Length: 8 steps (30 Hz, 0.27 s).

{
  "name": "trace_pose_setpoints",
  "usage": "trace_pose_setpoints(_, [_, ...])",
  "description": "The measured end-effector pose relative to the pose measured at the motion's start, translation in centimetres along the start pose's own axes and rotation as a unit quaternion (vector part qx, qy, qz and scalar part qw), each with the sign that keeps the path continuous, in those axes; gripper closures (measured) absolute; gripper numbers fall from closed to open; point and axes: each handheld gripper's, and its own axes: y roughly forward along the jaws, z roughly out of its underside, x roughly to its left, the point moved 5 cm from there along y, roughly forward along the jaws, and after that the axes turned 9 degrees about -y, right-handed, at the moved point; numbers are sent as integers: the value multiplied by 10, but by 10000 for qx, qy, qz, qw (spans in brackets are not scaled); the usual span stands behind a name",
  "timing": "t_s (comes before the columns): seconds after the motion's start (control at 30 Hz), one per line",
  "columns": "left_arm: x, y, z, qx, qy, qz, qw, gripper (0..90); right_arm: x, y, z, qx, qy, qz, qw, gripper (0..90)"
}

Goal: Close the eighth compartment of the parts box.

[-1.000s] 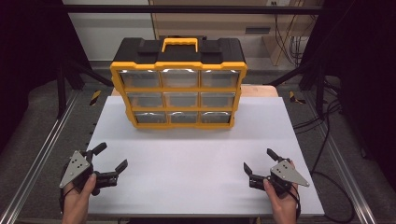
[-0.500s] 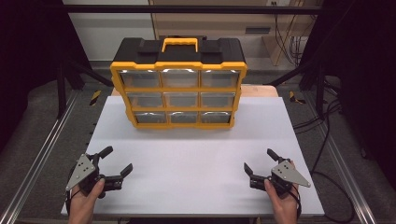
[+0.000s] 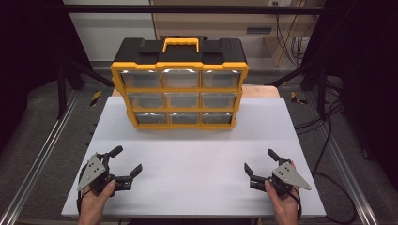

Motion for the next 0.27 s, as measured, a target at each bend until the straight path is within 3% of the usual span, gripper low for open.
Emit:
trace_pose_setpoints(0.13, [1,3,3,2,-74,-32,10000,19,4,3,1,5,-39,-35,10000,38])
trace_pose_setpoints(0.27, [2,7,11,221,-69,-134,9996,19,4,5,1,45,-100,25,9999,40])
